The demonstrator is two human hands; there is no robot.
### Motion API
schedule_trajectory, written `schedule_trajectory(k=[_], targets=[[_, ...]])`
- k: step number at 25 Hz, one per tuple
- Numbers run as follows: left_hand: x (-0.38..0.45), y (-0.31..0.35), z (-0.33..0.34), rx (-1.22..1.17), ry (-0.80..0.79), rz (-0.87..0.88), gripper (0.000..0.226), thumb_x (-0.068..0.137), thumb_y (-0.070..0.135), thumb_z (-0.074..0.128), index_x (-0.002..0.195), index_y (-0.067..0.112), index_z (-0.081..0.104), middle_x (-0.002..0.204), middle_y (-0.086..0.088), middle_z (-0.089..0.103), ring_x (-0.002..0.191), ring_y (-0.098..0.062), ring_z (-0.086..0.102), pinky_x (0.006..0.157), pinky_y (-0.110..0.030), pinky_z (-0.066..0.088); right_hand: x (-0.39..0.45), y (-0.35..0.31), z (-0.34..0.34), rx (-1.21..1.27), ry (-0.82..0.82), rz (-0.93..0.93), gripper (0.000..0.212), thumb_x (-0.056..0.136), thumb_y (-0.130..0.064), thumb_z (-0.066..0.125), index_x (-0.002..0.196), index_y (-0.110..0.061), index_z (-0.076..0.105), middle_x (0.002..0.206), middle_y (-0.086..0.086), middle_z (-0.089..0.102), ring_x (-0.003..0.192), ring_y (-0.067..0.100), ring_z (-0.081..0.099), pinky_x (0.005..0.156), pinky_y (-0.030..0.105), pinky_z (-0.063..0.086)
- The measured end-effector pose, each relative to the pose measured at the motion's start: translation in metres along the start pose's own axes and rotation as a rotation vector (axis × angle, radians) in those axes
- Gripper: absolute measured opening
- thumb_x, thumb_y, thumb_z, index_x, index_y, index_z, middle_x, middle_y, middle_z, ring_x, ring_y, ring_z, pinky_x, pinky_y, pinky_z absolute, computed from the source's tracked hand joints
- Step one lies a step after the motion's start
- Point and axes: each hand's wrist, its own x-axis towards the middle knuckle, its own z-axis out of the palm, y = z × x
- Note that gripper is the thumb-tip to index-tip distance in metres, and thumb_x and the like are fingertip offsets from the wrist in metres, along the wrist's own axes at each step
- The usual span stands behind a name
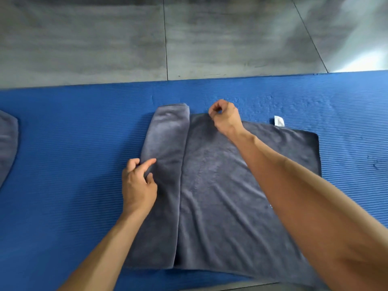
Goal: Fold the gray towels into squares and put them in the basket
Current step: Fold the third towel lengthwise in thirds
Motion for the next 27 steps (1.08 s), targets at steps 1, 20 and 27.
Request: schedule_trajectory(k=[1,20,27], targets=[[0.0,-0.003,-0.004,0.011,0.0,-0.005,0.044,0.085,-0.006,0.059,0.125,0.013,0.066,0.122,-0.01,0.048,0.113,-0.028,0.047,0.1,-0.032,0.038,0.0,-0.007,0.003,-0.027,-0.022,-0.041,0.012,0.094,-0.014,0.06,0.105,-0.015,0.064,0.105,0.0,0.063,0.09,0.014,0.056,0.076,0.018,0.04],[-0.099,-0.044,-0.022,0.672,-0.38,0.578,0.057,0.1,0.047,0.024,0.148,0.019,0.039,0.15,-0.002,0.043,0.136,-0.023,0.04,0.107,-0.044,0.036,-0.243,0.104,0.016,-0.525,-0.06,-0.409,0.044,0.099,-0.036,0.041,0.136,-0.015,0.055,0.151,0.007,0.044,0.14,0.028,0.039,0.116,0.039,0.029],[-0.081,0.008,-0.002,0.645,-0.382,0.418,0.044,0.073,0.019,0.078,0.115,0.013,0.068,0.131,-0.012,0.056,0.116,-0.031,0.052,0.089,-0.05,0.05,-0.163,0.131,-0.123,-0.522,0.2,0.339,0.038,0.084,-0.025,0.058,0.123,-0.024,0.059,0.142,0.007,0.043,0.129,0.037,0.039,0.103,0.051,0.035]])
